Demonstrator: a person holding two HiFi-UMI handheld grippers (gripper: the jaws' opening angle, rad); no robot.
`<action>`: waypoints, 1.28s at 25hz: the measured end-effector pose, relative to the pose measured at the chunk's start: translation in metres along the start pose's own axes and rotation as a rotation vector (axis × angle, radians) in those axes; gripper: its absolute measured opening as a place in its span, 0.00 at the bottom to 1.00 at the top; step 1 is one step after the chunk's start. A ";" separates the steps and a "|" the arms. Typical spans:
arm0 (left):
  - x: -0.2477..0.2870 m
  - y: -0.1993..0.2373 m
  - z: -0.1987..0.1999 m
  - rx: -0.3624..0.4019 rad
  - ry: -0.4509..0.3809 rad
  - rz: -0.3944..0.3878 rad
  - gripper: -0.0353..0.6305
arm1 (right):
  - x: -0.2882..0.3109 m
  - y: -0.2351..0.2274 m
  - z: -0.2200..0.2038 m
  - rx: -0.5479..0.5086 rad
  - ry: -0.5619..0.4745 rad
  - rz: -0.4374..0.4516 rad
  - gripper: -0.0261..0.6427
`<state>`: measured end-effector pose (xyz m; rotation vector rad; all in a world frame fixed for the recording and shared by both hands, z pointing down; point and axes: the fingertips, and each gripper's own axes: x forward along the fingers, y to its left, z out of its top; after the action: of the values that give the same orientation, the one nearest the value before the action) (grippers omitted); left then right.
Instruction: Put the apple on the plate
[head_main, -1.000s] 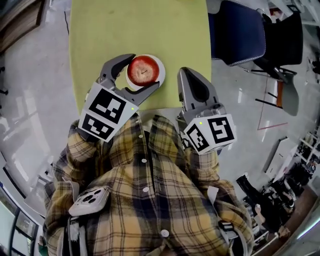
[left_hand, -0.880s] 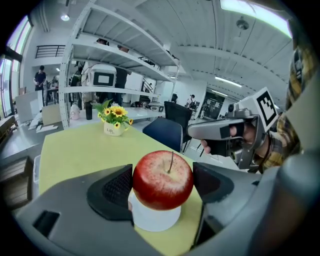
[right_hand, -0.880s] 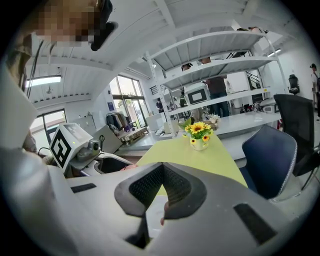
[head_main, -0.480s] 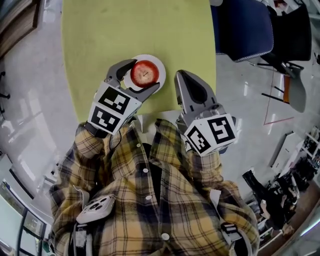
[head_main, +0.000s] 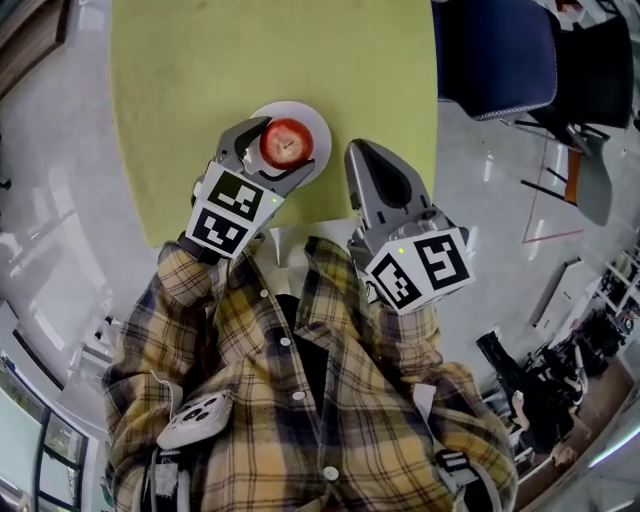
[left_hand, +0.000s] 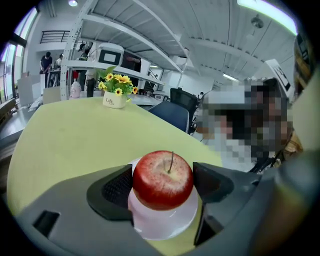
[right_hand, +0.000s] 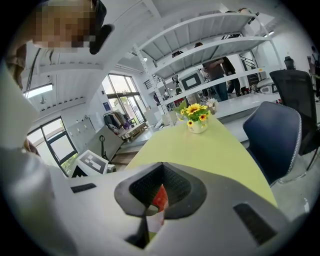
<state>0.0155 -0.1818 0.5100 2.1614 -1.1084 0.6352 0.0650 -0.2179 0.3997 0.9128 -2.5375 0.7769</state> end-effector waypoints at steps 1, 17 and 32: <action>0.001 0.000 -0.001 0.000 -0.007 -0.004 0.64 | 0.001 0.000 -0.001 0.001 0.002 -0.001 0.03; 0.001 -0.001 -0.001 0.001 -0.032 -0.034 0.64 | 0.000 0.001 -0.008 0.010 0.016 -0.016 0.03; 0.003 -0.007 0.000 0.021 -0.038 -0.064 0.66 | 0.001 -0.003 -0.010 0.014 0.026 -0.034 0.03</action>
<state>0.0228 -0.1803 0.5100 2.2252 -1.0523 0.5821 0.0680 -0.2144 0.4096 0.9416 -2.4903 0.7929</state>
